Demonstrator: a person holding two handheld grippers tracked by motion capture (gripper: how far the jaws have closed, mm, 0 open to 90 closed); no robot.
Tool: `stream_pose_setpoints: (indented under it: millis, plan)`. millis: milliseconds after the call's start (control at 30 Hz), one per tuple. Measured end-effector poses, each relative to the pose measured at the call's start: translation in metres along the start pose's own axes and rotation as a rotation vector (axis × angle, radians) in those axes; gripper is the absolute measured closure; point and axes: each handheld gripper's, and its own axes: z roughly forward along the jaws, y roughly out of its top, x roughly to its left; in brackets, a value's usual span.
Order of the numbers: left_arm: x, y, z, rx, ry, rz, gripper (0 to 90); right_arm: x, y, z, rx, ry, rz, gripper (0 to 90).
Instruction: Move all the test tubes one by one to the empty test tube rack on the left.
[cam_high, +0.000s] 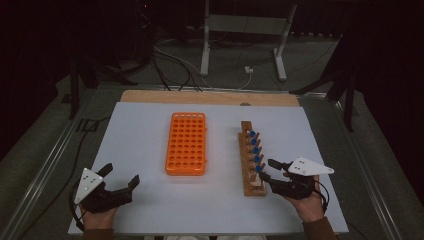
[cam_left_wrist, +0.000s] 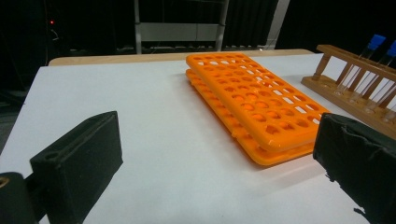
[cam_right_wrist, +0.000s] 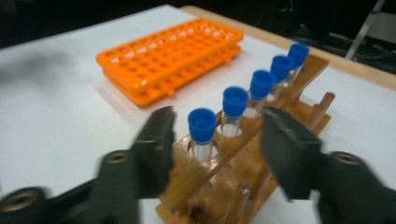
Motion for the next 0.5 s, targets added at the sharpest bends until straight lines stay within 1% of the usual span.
stream_pose_setpoints:
  millis: [33,133,233,400,500]
  plan:
    - [0.000,0.000,0.000,-0.001,-0.001,0.001,2.4,0.000,0.000,0.002,0.007,0.018,-0.004,55.0]
    - [-0.001,0.000,0.001,0.002,-0.004,0.001,2.4,0.002,-0.002,0.010,0.038,0.048,-0.008,60.1]
    - [-0.002,-0.001,0.002,0.005,-0.007,0.003,2.4,0.003,-0.003,0.018,0.052,0.054,-0.014,65.4]
    - [-0.003,0.000,0.002,-0.003,-0.006,0.006,2.4,0.003,-0.005,0.031,0.086,0.041,-0.018,74.7]
    - [-0.003,0.000,0.002,-0.018,-0.012,0.005,2.4,0.003,-0.005,0.033,0.091,0.034,-0.022,76.4]
